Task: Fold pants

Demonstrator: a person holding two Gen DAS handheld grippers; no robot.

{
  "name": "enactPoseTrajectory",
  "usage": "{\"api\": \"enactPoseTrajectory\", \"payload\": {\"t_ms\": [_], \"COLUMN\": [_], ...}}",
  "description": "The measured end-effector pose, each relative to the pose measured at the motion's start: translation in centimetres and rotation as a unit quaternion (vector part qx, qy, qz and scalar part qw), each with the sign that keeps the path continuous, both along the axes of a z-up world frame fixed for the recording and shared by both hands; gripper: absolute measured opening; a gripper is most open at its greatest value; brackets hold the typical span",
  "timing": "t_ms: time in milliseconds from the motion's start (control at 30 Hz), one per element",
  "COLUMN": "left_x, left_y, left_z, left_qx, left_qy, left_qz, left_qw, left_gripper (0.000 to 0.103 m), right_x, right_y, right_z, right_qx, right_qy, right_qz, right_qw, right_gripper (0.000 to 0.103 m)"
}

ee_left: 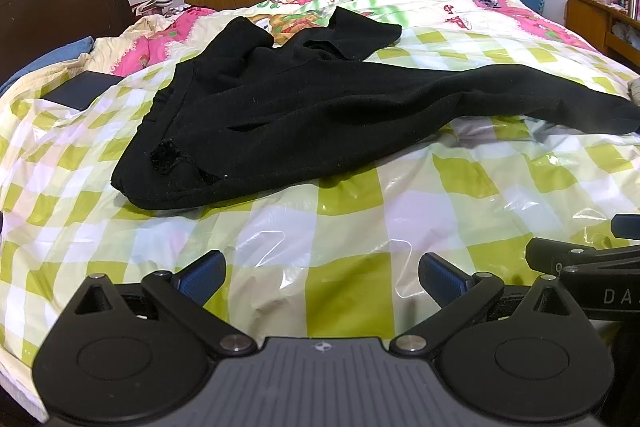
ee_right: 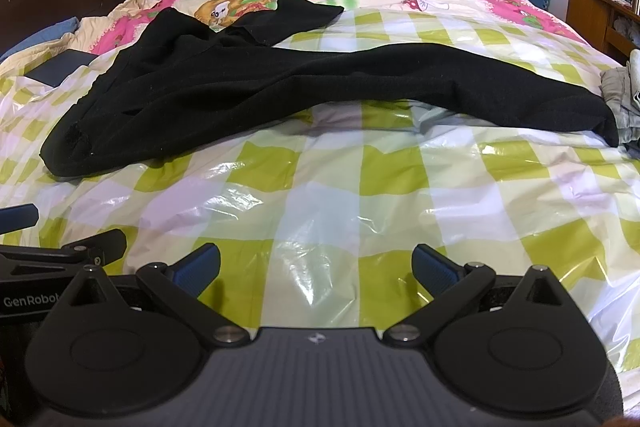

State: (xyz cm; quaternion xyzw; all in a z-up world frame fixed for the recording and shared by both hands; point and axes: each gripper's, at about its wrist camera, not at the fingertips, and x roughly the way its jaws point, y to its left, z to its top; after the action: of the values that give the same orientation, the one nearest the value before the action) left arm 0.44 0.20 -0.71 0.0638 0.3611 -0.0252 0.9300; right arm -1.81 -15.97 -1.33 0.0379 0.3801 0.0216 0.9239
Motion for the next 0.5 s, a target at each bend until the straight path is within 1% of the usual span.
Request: {"api": "enactPoseTrajectory", "payload": {"t_ms": [500], "left_x": [0.00], "left_y": [-0.01], "left_z": [-0.07], "left_qx": [0.000], "left_qy": [0.001], "left_qz": [0.000], "left_qw": [1.0000], "left_gripper": [0.103], "right_x": [0.01], "right_y": [0.04], "right_z": [-0.16], "right_qx": [0.000], "right_qy": [0.001], "right_qz": [0.000], "right_qw": [1.000], "right_gripper": [0.101]}}
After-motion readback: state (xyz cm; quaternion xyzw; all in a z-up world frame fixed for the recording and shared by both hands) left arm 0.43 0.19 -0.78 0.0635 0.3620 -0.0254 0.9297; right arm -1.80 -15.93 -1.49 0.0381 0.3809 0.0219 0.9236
